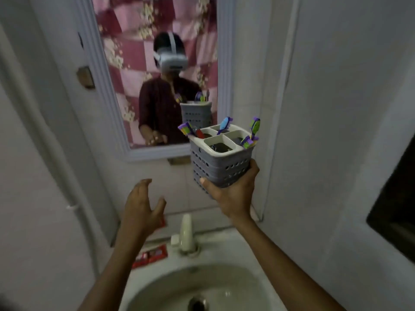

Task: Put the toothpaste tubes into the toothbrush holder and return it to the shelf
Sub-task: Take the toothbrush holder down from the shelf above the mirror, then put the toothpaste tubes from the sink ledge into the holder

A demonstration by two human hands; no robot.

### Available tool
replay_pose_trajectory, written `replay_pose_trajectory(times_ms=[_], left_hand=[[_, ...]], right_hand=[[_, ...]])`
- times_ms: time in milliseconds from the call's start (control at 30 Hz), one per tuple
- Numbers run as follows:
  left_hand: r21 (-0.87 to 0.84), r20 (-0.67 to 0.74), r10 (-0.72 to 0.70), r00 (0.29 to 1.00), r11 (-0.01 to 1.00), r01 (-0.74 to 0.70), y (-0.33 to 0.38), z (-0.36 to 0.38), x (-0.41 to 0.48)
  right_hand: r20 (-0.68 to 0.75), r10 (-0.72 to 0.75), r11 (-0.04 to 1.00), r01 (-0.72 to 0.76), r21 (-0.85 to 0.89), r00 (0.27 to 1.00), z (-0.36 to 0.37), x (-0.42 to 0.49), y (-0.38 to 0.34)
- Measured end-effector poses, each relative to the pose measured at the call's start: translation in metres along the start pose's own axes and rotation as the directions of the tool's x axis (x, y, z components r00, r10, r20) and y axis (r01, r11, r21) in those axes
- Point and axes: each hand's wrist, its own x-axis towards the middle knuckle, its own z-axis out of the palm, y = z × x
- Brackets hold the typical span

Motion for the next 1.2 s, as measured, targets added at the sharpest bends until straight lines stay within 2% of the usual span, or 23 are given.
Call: replay_pose_trajectory(times_ms=[300,433,667,800,867,933,1100,1200], left_hand=[[0.084,0.194,-0.210,0.958,0.977,0.197,-0.072,0.054,-0.062],[0.126,0.263,-0.244,0.933,0.968,0.218,-0.089,0.070,-0.072],[0.160,0.286,-0.281,0.916,0.957,0.243,-0.116,0.085,-0.084],[0.340,0.341,-0.310,0.888,0.921,0.191,-0.141,0.087,-0.084],[0.487,0.386,-0.325,0.864,0.866,0.108,-0.155,0.087,-0.084],[0.556,0.399,-0.376,0.836,0.824,0.106,-0.166,0.085,-0.084],[0.564,0.424,-0.436,0.794,0.813,0.145,-0.184,0.078,-0.075],[0.473,0.433,-0.438,0.788,0.855,0.215,-0.191,0.073,-0.068]], right_hand=[[-0.019,0.257,0.965,-0.258,-0.056,0.966,-0.010,-0.069,0.103],[0.056,0.304,0.948,-0.296,-0.119,0.951,-0.016,-0.100,0.147],[0.064,0.370,0.917,-0.353,-0.184,0.927,-0.020,-0.145,0.187],[0.065,0.408,0.894,-0.384,-0.230,0.911,-0.019,-0.148,0.202],[0.092,0.418,0.888,-0.385,-0.251,0.904,-0.018,-0.149,0.205],[0.113,0.423,0.890,-0.389,-0.238,0.899,-0.016,-0.148,0.205],[0.098,0.491,0.857,-0.460,-0.231,0.866,-0.011,-0.154,0.209],[0.086,0.546,0.825,-0.517,-0.227,0.833,-0.012,-0.156,0.213]])
